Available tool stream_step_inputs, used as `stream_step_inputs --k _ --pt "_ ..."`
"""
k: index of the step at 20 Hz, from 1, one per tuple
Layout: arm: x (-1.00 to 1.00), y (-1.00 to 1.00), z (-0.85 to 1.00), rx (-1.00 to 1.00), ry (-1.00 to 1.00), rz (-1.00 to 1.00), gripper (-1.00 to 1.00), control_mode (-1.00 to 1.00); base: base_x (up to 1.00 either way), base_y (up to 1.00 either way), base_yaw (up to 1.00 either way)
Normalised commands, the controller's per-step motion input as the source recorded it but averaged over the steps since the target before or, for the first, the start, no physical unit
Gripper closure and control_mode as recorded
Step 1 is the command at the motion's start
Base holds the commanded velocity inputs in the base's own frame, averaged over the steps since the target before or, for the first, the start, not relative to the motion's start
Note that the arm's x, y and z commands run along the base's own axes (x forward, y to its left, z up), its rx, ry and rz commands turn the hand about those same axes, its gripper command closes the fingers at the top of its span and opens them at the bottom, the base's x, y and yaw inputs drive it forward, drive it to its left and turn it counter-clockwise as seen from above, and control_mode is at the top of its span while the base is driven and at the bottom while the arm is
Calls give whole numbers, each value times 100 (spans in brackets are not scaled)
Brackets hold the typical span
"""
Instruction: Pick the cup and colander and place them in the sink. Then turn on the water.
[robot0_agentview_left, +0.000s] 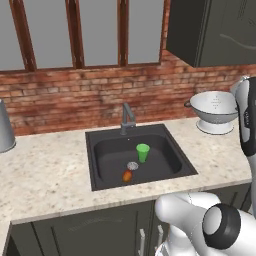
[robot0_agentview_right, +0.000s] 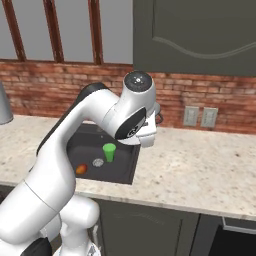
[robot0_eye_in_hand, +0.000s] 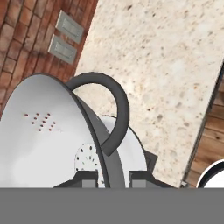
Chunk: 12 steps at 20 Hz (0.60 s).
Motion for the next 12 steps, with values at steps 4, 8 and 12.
stream_step_inputs --k 4,8,12 --pt "0 0 0 0 0 0 100 100 31 0 3" --pt "0 0 0 0 0 0 100 100 31 0 3" --pt "0 0 0 0 0 0 100 100 6 0 2"
